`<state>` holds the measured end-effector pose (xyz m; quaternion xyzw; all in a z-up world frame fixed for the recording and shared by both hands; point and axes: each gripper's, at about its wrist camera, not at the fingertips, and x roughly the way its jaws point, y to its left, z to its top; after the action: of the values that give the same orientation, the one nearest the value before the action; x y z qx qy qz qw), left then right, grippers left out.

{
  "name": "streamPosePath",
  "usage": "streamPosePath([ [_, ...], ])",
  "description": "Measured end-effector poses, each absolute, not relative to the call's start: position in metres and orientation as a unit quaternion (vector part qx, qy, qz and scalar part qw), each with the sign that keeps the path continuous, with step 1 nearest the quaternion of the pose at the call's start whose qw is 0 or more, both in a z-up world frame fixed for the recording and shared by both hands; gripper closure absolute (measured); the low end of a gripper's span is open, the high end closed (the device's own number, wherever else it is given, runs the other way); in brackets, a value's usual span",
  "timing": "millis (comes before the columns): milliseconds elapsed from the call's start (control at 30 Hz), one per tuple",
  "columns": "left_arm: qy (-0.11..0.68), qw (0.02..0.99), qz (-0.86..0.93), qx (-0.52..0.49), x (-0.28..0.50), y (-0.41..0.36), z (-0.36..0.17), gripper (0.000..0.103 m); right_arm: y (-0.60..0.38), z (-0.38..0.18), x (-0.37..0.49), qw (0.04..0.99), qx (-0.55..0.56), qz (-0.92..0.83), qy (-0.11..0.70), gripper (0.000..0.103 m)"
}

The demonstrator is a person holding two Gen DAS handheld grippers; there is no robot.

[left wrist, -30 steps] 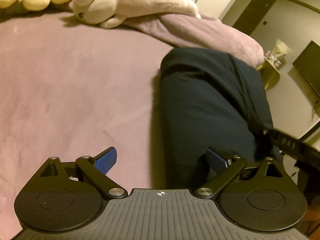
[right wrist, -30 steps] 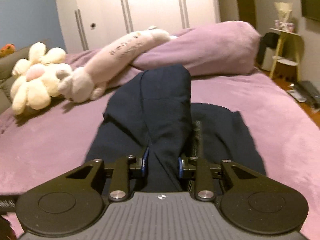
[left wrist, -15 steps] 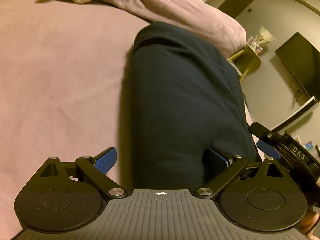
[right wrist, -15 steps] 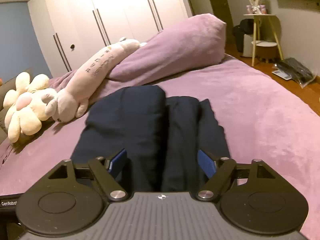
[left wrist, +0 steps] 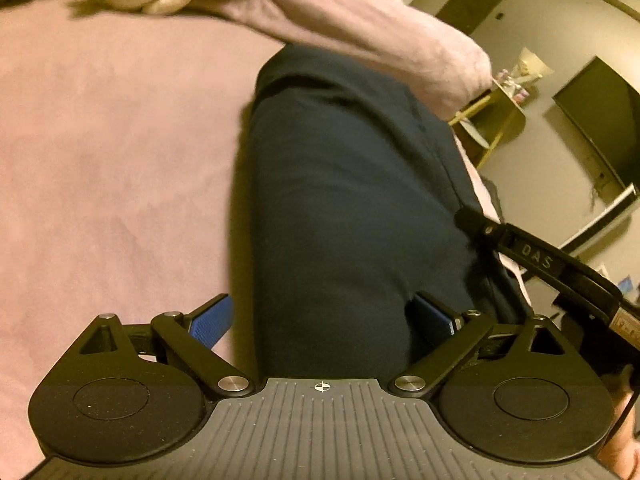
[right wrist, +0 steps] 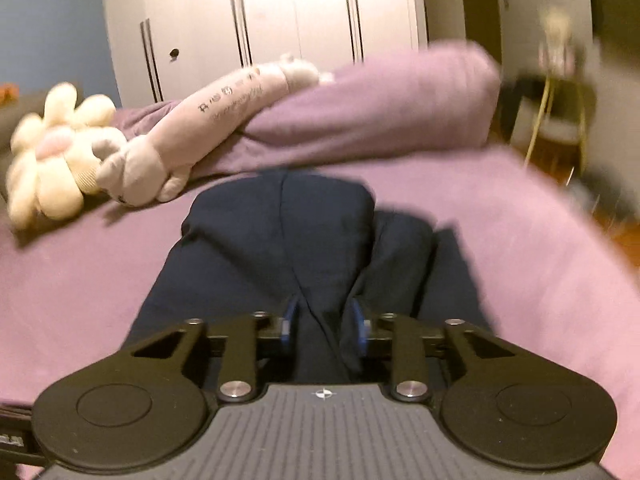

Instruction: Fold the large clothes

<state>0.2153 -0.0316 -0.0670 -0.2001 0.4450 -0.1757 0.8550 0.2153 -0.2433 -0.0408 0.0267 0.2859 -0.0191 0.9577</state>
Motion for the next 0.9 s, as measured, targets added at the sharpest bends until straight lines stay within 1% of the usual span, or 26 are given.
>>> streamPosePath([
  [33,0.441,0.858,-0.181,-0.191,0.213,-0.034,-0.064,0.005,-0.249,-0.04,0.215,0.957,-0.014,-0.075,0.279,0.103],
  [67,0.437,0.859,-0.188,-0.187,0.212,-0.036,-0.063,0.005,-0.261,-0.046,0.218,0.95,-0.002,-0.095,0.296,0.103],
  [100,0.439,0.859,-0.192,-0.182,0.212,-0.04,-0.065,0.005,-0.277,-0.053,0.22,0.941,0.039,-0.092,0.323,0.103],
  [167,0.444,0.86,-0.183,-0.171,0.214,-0.043,-0.072,0.004,-0.301,-0.057,0.212,0.932,0.131,-0.062,0.333,0.102],
  [267,0.456,0.847,-0.186,-0.202,0.217,-0.035,-0.086,0.002,-0.306,-0.052,0.203,0.935,0.151,-0.043,0.319,0.101],
  [333,0.462,0.839,-0.186,-0.22,0.218,-0.031,-0.089,0.003,-0.3,-0.041,0.202,0.94,0.145,-0.031,0.306,0.096],
  [400,0.458,0.841,-0.186,-0.219,0.216,-0.025,-0.084,0.003,-0.281,-0.02,0.215,0.948,0.16,0.017,0.274,0.089],
  [433,0.455,0.842,-0.186,-0.221,0.214,-0.021,-0.081,0.004,-0.271,-0.014,0.222,0.95,0.163,0.033,0.263,0.083],
  [467,0.453,0.843,-0.183,-0.224,0.211,-0.017,-0.079,0.005,-0.259,-0.009,0.232,0.952,0.162,0.047,0.256,0.079],
  [567,0.435,0.856,-0.164,-0.228,0.202,0.0,-0.069,0.005,-0.217,-0.005,0.265,0.955,0.141,0.085,0.246,0.074],
  [600,0.428,0.862,-0.149,-0.226,0.2,0.006,-0.067,0.005,-0.217,-0.005,0.265,0.955,0.141,0.085,0.246,0.073],
  [633,0.423,0.87,-0.126,-0.22,0.201,0.012,-0.065,0.005,-0.206,-0.01,0.276,0.956,0.13,0.087,0.249,0.073],
  [667,0.417,0.877,-0.104,-0.213,0.203,0.016,-0.063,0.005,-0.187,-0.026,0.307,0.96,0.09,0.068,0.255,0.073],
  [700,0.414,0.882,-0.089,-0.208,0.207,0.02,-0.061,0.005,-0.187,-0.026,0.307,0.96,0.09,0.068,0.255,0.073],
  [800,0.403,0.889,-0.064,-0.209,0.223,0.018,-0.055,0.005,-0.187,-0.06,0.329,0.964,0.03,-0.003,0.265,0.072],
  [833,0.396,0.892,-0.062,-0.21,0.228,0.013,-0.053,0.005,-0.206,-0.081,0.325,0.966,0.028,-0.055,0.25,0.071],
  [900,0.375,0.903,-0.059,-0.203,0.241,-0.005,-0.051,0.005,-0.24,-0.096,0.319,0.959,0.111,-0.068,0.251,0.071],
])
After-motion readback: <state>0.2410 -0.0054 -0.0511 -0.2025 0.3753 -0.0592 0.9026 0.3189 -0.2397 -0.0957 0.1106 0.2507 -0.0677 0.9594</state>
